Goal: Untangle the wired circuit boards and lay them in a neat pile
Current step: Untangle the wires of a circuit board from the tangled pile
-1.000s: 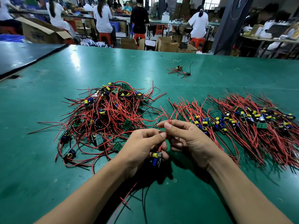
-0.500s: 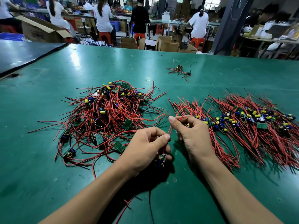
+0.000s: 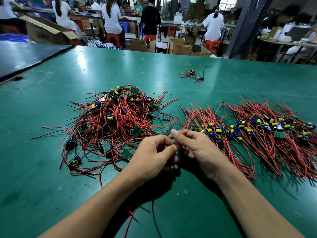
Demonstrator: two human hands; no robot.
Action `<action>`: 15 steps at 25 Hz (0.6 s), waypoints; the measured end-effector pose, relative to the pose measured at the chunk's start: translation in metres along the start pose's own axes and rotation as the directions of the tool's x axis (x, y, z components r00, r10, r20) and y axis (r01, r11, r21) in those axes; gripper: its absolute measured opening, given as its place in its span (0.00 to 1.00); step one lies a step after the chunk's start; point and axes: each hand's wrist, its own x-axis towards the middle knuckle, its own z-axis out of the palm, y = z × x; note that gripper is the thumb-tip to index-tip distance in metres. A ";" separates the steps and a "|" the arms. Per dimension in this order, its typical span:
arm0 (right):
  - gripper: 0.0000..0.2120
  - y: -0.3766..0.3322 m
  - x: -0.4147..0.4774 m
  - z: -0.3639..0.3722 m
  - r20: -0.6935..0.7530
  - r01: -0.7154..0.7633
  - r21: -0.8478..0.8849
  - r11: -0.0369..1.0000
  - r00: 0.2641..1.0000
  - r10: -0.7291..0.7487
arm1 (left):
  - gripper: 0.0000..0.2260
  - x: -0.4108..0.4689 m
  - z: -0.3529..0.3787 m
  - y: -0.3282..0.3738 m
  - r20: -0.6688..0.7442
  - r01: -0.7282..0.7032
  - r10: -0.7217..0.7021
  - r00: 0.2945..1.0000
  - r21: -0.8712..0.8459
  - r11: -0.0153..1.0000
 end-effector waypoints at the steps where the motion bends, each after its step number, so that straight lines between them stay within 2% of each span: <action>1: 0.16 0.001 -0.001 0.000 0.037 -0.011 -0.039 0.999 0.999 0.012 | 0.08 0.001 -0.001 0.000 0.001 0.018 -0.018 1.000 -0.052 0.998; 3: 0.18 0.002 -0.003 0.000 0.052 0.003 -0.095 0.995 0.999 0.002 | 0.08 0.000 -0.003 -0.001 0.001 0.040 -0.040 0.999 -0.102 0.994; 7: 0.18 0.001 -0.005 0.001 0.084 -0.014 -0.022 1.000 0.996 0.016 | 0.07 -0.001 -0.001 0.000 0.043 0.034 -0.029 0.999 -0.108 0.994; 11: 0.18 0.000 -0.006 0.000 0.130 -0.026 -0.070 0.997 0.991 0.035 | 0.06 -0.001 0.001 0.000 0.060 0.041 -0.033 0.998 -0.138 0.990; 15: 0.19 -0.001 -0.004 -0.003 0.032 0.034 -0.168 0.985 0.999 -0.029 | 0.07 -0.001 -0.001 0.001 0.084 0.036 -0.024 0.996 -0.150 0.988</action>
